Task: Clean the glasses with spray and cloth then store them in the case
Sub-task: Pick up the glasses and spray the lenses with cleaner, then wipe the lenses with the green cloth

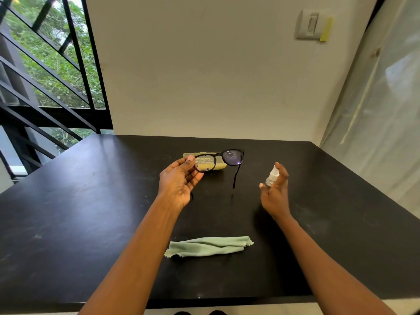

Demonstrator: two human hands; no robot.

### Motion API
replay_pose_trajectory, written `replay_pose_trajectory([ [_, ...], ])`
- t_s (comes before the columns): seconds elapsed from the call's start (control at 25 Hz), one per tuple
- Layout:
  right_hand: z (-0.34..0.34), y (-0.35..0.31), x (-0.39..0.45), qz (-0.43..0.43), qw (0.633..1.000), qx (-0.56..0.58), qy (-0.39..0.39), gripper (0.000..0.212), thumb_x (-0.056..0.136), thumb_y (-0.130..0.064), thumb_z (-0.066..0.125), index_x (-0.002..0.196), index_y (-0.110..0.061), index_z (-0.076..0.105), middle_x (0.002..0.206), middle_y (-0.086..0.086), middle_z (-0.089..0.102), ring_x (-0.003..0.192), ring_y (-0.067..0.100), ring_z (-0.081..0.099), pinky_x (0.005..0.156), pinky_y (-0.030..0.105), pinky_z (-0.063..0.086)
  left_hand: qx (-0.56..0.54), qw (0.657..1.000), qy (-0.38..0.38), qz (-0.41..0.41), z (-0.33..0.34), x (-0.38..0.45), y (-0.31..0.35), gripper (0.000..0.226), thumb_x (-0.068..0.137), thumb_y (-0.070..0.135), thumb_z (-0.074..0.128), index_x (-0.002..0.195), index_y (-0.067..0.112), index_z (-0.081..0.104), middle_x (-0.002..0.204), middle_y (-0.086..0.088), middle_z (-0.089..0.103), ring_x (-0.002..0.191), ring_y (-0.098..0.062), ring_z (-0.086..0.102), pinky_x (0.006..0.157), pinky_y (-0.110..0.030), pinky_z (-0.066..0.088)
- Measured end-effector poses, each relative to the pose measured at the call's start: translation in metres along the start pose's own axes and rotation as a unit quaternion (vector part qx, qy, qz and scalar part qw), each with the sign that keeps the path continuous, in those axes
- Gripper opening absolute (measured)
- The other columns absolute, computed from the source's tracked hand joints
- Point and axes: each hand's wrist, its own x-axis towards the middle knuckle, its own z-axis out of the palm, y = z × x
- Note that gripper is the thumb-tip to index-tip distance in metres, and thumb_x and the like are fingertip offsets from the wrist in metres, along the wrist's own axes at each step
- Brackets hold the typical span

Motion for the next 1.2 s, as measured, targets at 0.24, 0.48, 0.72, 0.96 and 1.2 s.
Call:
replay_pose_trajectory([
  [0.24, -0.001, 0.006, 0.001, 0.019, 1.000, 0.001, -0.014, 0.077, 0.085, 0.002, 0.059, 0.138, -0.030, 0.014, 0.141, 0.019, 0.028, 0.120, 0.029, 0.042, 0.088, 0.026, 0.036, 0.004, 1.000, 0.000, 0.001, 0.000, 0.001, 0.000, 0.008, 0.084, 0.011, 0.063, 0.092, 0.011, 0.064, 0.080, -0.009, 0.068, 0.071, -0.016, 0.066, 0.054, -0.023, 0.058],
  [0.48, -0.002, 0.004, -0.008, -0.003, 0.998, -0.022, 0.050, 0.077, 0.081, -0.013, 0.068, 0.138, -0.031, 0.019, 0.135, 0.020, 0.029, 0.119, 0.024, 0.034, 0.094, 0.036, 0.035, 0.004, 1.000, -0.004, -0.003, 0.000, 0.000, 0.001, 0.016, 0.084, 0.011, 0.063, 0.100, 0.008, 0.063, 0.080, -0.009, 0.068, 0.071, -0.015, 0.066, 0.053, -0.023, 0.058],
  [0.72, -0.001, -0.038, -0.022, -0.113, 0.984, -0.060, -0.127, 0.014, 0.084, -0.033, 0.063, 0.081, -0.019, 0.062, 0.079, -0.005, 0.056, 0.071, 0.004, 0.047, 0.068, 0.029, 0.042, 0.005, 1.000, -0.005, -0.002, 0.001, 0.001, 0.002, 0.025, 0.084, 0.011, 0.063, 0.108, 0.007, 0.062, 0.082, -0.009, 0.067, 0.071, -0.015, 0.065, 0.053, -0.023, 0.057],
  [0.96, 0.000, -0.078, -0.028, 0.052, 0.790, -0.104, -0.602, 0.010, 0.078, -0.032, 0.072, 0.083, -0.025, 0.066, 0.095, -0.007, 0.067, 0.096, 0.009, 0.060, 0.090, 0.029, 0.046, 0.006, 1.000, -0.001, -0.003, 0.002, -0.001, 0.002, 0.020, 0.084, 0.010, 0.063, 0.104, 0.007, 0.063, 0.080, -0.009, 0.067, 0.067, -0.013, 0.065, 0.054, -0.023, 0.058],
  [1.2, -0.001, -0.088, -0.029, 0.054, 0.758, -0.137, -0.635, 0.012, 0.080, -0.021, 0.071, 0.079, -0.025, 0.059, 0.079, -0.012, 0.058, 0.075, 0.001, 0.052, 0.070, 0.017, 0.041, 0.007, 1.000, -0.002, -0.004, 0.003, -0.002, 0.001, 0.012, 0.085, 0.010, 0.063, 0.096, 0.009, 0.064, 0.077, -0.008, 0.067, 0.065, -0.012, 0.065, 0.058, -0.024, 0.058],
])
